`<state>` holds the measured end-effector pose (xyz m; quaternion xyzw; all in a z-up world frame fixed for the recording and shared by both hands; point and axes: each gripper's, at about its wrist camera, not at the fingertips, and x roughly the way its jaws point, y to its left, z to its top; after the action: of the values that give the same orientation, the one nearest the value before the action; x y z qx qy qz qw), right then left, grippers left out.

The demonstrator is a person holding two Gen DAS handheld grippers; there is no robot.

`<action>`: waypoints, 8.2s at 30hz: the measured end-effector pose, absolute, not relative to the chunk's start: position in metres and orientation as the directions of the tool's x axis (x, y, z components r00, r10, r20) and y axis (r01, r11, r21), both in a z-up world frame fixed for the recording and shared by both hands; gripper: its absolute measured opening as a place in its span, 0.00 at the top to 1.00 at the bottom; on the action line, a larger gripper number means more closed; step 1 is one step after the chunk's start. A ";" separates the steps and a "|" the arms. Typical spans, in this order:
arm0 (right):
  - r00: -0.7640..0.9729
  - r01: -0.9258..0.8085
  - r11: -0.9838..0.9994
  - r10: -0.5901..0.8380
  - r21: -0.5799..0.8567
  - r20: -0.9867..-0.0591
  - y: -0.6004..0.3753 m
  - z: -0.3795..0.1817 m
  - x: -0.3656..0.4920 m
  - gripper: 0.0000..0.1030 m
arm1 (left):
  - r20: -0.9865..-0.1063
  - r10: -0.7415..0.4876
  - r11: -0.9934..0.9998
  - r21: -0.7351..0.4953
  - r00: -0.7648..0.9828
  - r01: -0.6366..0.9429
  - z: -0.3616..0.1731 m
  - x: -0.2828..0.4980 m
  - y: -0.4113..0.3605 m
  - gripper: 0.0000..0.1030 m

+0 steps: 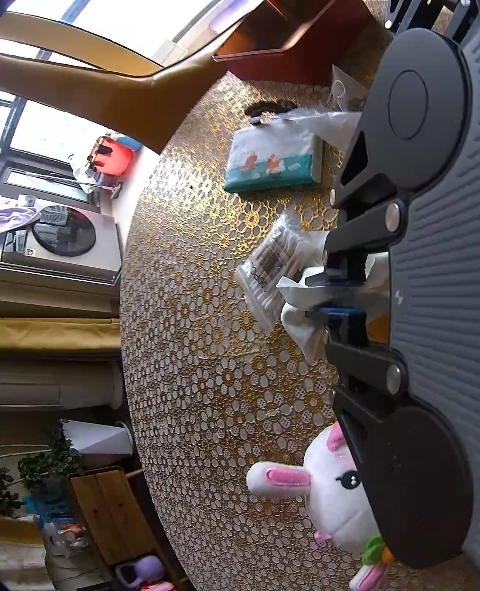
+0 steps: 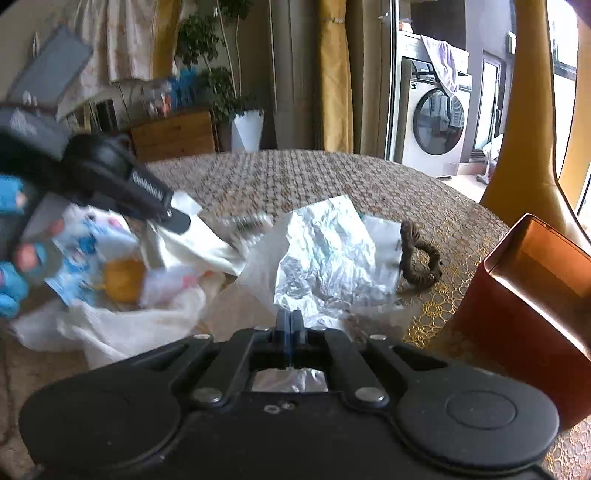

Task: Organize soft objects
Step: 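Carry the white tissue and plastic bag with both tools into the orange-red box, then open both tools to drop the tissue and plastic bag into the box, then move both tools back over the table toward the mask packet and small bag, then grasp the blue mask packet with the left tool while the right tool grasps the small dark-filled bag, then carry the mask packet and small bag with both tools into the orange-red box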

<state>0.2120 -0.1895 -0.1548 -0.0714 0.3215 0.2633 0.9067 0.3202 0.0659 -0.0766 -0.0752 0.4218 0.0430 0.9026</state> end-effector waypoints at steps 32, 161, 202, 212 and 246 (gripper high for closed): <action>0.731 -0.389 0.908 0.408 0.158 -0.546 -0.329 -0.069 0.219 1.00 | -0.642 -0.237 0.971 -0.181 0.729 0.156 0.051 0.311 -0.073 0.91; 0.737 -0.488 0.868 0.468 0.095 -0.487 -0.228 -0.082 0.119 0.09 | -0.626 -0.188 0.980 -0.171 0.757 0.102 -0.028 0.118 0.068 0.06; 0.669 -0.389 0.921 0.298 0.021 -0.681 -0.202 -0.192 0.261 0.18 | -0.606 0.072 0.979 -0.108 0.792 -0.172 -0.105 0.172 0.142 0.01; 0.652 -0.392 0.920 0.277 -0.002 -0.706 -0.192 -0.211 0.274 0.30 | -0.619 0.100 0.975 -0.094 0.779 -0.200 -0.111 0.177 0.146 0.52; 0.690 -0.446 0.895 0.368 0.035 -0.623 -0.196 -0.164 0.229 0.84 | -0.546 0.093 0.984 -0.078 0.833 -0.161 -0.066 0.163 0.132 0.94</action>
<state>0.2286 -0.1963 -0.1644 -0.0596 0.3252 0.2218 0.9173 0.1634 0.1323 -0.0662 -0.0603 0.2815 0.0663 0.9554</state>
